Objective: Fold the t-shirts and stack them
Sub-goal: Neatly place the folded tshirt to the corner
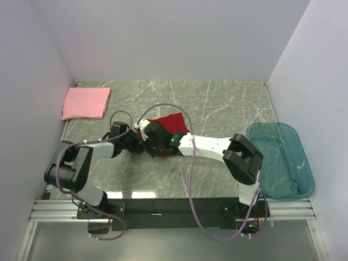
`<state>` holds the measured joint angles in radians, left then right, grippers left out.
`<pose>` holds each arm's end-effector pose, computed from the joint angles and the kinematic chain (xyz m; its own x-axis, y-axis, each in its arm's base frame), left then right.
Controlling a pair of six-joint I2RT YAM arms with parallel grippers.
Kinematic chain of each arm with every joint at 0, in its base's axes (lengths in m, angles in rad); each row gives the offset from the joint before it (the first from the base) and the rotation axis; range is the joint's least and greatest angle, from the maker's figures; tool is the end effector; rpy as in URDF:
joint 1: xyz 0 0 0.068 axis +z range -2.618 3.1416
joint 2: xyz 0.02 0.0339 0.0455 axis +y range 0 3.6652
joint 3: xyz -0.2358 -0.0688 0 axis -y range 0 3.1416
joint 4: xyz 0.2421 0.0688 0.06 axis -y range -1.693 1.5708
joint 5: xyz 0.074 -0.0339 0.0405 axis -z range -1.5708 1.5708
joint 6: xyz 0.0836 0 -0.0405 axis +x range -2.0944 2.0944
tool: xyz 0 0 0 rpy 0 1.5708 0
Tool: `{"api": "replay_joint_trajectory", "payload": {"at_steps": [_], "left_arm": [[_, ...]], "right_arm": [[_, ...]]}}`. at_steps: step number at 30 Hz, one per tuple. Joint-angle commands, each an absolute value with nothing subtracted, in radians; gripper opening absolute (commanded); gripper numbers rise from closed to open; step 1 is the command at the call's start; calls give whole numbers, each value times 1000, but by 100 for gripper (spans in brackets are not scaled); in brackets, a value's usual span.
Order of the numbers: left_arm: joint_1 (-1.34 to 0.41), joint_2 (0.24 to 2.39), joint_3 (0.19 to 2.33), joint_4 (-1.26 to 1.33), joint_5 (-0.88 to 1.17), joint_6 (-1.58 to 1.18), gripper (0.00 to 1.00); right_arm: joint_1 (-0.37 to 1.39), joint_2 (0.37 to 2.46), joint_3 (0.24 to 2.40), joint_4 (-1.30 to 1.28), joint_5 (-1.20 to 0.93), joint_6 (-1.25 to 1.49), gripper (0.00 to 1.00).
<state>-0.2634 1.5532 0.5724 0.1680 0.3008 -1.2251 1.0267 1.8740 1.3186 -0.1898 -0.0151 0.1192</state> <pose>0.2892 -0.1036 0.0697 -0.6566 -0.7536 -0.0305 -0.5088 0.4724 -0.7197 0.2285 0.3802 0.1550 -0.4510 -0.5157 -0.7285 -0.8134 0.5735 0.0976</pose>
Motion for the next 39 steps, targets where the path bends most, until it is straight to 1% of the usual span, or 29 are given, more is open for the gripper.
{"api": "replay_joint_trajectory", "payload": {"at_steps": [1, 3, 4, 5, 6, 7, 9, 10, 12, 13, 15, 17, 18, 22, 25, 29, 33, 35, 36, 39], "left_arm": [[-265, 1549, 606, 129, 207, -1155, 30], [-265, 1555, 636, 112, 195, -1103, 19], [-265, 1568, 649, 94, 183, -1085, 5], [-265, 1577, 681, 80, 173, -1060, 1], [-264, 1585, 701, 59, 164, -1008, 1], [-264, 1606, 724, 37, 155, -977, 1], [-264, 1621, 787, -41, 97, -893, 1], [-264, 1635, 805, -60, 74, -862, 1], [-262, 1650, 876, -136, 3, -766, 1], [-261, 1670, 905, -170, -27, -732, 1], [-259, 1696, 1000, -262, -99, -630, 1], [-259, 1739, 1095, -311, -149, -541, 1], [-259, 1755, 1127, -358, -213, -516, 1], [-256, 1842, 1273, -429, -351, -390, 1], [-238, 1902, 1397, -469, -444, -318, 1], [-186, 1960, 1561, -492, -511, -250, 1], [-147, 2029, 1676, -508, -572, -200, 1], [-127, 2051, 1741, -528, -600, -172, 1], [-123, 2066, 1759, -534, -603, -161, 1], [-101, 2071, 1801, -529, -600, -132, 1]], "right_arm": [[1023, 1824, 1321, -144, -40, 138, 0], [1022, 1827, 1325, -150, -40, 140, 0], [1022, 1830, 1330, -152, -41, 140, 0], [1023, 1829, 1331, -156, -41, 140, 0], [1022, 1829, 1335, -161, -43, 141, 3], [1022, 1829, 1336, -163, -41, 143, 17], [1022, 1821, 1341, -175, -40, 149, 31], [1023, 1815, 1342, -182, -32, 152, 41], [1016, 1795, 1347, -215, -25, 163, 50], [1012, 1787, 1347, -230, -32, 170, 56], [987, 1754, 1338, -277, -46, 196, 61], [970, 1720, 1297, -307, -63, 212, 69], [954, 1677, 1273, -311, -64, 222, 73], [920, 1565, 1171, -347, -74, 218, 76], [907, 1488, 1106, -393, -29, 209, 77], [873, 1401, 1026, -455, 14, 218, 77], [822, 1324, 979, -503, 11, 255, 86], [793, 1295, 960, -528, 3, 265, 88], [787, 1287, 954, -534, 2, 270, 90], [762, 1273, 943, -554, -31, 276, 91]]}}
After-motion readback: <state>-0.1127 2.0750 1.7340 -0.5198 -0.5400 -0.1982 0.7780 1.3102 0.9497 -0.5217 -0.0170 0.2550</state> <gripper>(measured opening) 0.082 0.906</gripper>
